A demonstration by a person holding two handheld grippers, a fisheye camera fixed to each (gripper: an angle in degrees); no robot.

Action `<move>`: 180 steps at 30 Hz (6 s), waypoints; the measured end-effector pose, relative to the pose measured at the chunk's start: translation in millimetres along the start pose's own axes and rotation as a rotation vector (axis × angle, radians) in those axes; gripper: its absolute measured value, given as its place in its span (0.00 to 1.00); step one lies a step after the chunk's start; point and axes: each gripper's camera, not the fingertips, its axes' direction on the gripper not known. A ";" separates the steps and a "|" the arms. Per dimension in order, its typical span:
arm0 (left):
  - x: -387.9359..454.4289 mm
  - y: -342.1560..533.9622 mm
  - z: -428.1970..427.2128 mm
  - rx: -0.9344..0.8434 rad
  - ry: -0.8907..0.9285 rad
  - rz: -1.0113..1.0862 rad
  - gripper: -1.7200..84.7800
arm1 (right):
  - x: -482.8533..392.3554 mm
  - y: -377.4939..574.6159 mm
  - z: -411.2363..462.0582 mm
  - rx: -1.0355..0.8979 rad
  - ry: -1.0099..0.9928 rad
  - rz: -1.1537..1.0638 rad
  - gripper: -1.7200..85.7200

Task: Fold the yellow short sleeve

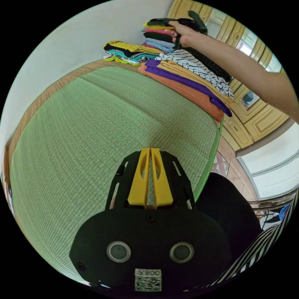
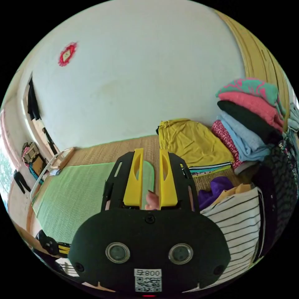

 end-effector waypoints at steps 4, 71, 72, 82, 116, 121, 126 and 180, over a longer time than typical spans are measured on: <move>-27.1 18.2 21.5 0.009 0.021 -0.007 0.02 | 23.3 -34.2 76.4 -0.159 0.069 0.068 0.13; -522.8 481.5 337.2 0.430 0.935 -1.028 0.15 | -285.6 123.4 -308.7 -0.483 -0.823 0.001 0.03; -526.9 485.3 346.1 0.428 0.943 -1.059 0.15 | -285.4 126.6 -314.4 -0.486 -0.814 0.008 0.03; -551.7 473.3 393.5 0.404 1.022 -1.126 0.16 | -280.4 151.0 -354.6 -0.489 -0.752 0.063 0.03; -566.3 383.5 410.0 0.176 0.894 -0.899 0.03 | -214.9 222.5 -398.9 -0.539 -0.491 0.418 0.02; -561.9 398.8 378.5 0.225 0.926 -0.858 0.03 | -226.9 208.6 -407.0 -0.443 -0.460 0.374 0.03; -550.1 397.0 345.2 0.261 0.939 -0.764 0.03 | -293.3 190.4 -348.8 -0.492 -0.558 0.225 0.04; -706.5 535.1 289.5 0.282 0.887 -0.912 0.04 | -245.2 172.5 -225.1 -0.707 -0.896 0.294 0.03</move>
